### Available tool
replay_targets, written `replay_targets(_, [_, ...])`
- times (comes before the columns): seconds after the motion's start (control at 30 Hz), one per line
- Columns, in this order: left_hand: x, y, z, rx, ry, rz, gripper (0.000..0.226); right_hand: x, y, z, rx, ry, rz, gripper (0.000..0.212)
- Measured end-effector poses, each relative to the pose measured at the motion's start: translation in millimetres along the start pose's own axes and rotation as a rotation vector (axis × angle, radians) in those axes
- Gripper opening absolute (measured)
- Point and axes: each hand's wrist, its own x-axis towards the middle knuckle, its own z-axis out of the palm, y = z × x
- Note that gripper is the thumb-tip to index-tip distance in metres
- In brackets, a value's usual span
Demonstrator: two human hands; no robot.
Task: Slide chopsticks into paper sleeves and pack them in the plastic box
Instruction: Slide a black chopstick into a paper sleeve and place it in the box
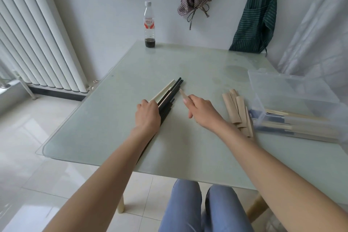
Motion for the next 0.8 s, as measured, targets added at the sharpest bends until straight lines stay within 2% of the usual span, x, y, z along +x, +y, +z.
replay_targets(0.13, [8.2,-0.4,-0.1,-0.005,-0.011,-0.061,0.010,-1.4,-5.2,-0.4,0.112,-0.003,0.029,0.050])
replay_targets(0.23, [16.4,-2.0,-3.9,-0.088,-0.066,-0.083,0.016,-2.6,-3.7,1.5,0.118,-0.045,0.026,0.051])
replay_targets(0.37, [23.8,-7.2,-9.1,-0.223,-0.129,-0.118,0.025,-2.4,2.1,3.5,0.061,-0.041,-0.015,0.044])
replay_targets(0.5, [24.0,-6.8,-8.2,-0.229,-0.130,-0.107,0.021,-3.1,6.9,2.5,0.036,-0.055,-0.011,0.039])
replay_targets(0.57, [21.2,-5.2,-7.2,-0.208,-0.100,-0.109,0.029,-3.1,9.5,2.2,0.041,-0.051,-0.005,0.032])
replay_targets(0.73, [10.2,5.1,-9.8,-0.229,-0.018,0.016,0.019,-1.2,13.6,0.9,0.062,-0.024,-0.011,0.027])
replay_targets(0.8, [4.8,11.8,-12.9,-0.260,-0.004,0.116,0.026,0.7,17.5,-0.6,0.059,-0.011,-0.029,0.033])
